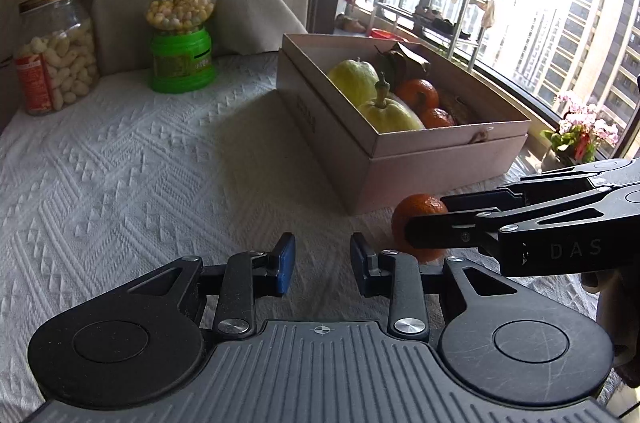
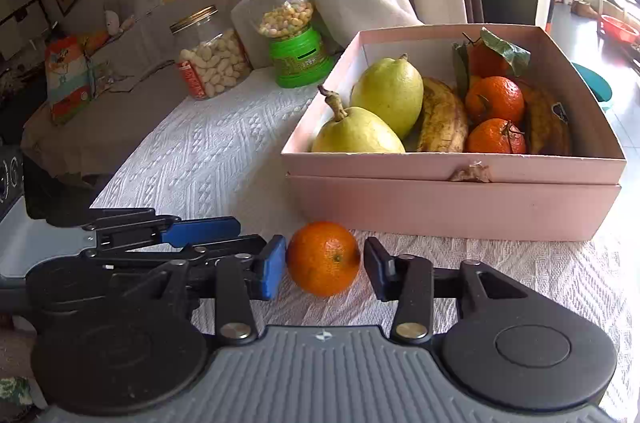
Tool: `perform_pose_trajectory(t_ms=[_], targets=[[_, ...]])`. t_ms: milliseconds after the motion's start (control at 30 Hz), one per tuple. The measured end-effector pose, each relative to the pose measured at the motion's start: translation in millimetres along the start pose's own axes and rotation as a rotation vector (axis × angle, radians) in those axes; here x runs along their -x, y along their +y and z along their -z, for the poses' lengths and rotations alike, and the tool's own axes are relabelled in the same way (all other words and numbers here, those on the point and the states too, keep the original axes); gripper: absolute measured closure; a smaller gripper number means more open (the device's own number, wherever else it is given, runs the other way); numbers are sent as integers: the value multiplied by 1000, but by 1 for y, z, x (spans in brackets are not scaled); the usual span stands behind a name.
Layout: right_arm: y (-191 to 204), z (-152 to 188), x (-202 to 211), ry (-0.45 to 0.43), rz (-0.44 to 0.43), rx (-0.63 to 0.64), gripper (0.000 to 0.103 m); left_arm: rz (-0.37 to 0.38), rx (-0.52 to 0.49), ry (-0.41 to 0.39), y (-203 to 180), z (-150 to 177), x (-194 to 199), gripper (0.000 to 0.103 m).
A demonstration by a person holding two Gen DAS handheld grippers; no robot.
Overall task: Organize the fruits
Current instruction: 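Lift the mandarin with the right gripper and carry it over the box, then open the right gripper to release the mandarin into the box and withdraw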
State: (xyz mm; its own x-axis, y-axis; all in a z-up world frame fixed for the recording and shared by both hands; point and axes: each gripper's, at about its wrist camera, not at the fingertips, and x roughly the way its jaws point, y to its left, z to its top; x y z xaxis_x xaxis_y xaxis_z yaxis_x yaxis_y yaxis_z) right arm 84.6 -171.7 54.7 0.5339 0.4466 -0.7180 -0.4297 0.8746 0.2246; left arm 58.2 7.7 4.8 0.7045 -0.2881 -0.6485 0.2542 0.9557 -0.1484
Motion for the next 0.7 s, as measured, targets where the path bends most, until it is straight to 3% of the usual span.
perform_pose_trajectory(t_ms=[67,167,267,367,433,467,500,533,600,700], targets=[[8,2,9,5,43,37,63,17,0,-2,-1,0,1,69],[4,-1,31,-10,16,2,64,57,8,-8,-1,-1,3,69],[-4,-20,61,-102,-1,-45,64,107,10,-32,-1,-2,6,69],[-8,-57,75,-228,59,-56,64,139,21,-49,-3,-5,4,69],[-12,-92,67,-322,93,-56,61,131,10,-50,-7,-7,1,69],[-15,-107,57,-347,97,-47,51,123,5,-49,-7,-7,0,69],[-17,-117,49,-349,109,-42,44,109,3,-47,-7,-6,0,69],[-20,-128,38,-349,150,-45,44,94,4,-45,-6,-5,-1,69],[-22,-129,28,-336,193,-40,44,67,8,-45,-4,-1,-1,69],[-22,-101,31,-304,178,-16,40,20,15,-37,-2,5,-6,69]])
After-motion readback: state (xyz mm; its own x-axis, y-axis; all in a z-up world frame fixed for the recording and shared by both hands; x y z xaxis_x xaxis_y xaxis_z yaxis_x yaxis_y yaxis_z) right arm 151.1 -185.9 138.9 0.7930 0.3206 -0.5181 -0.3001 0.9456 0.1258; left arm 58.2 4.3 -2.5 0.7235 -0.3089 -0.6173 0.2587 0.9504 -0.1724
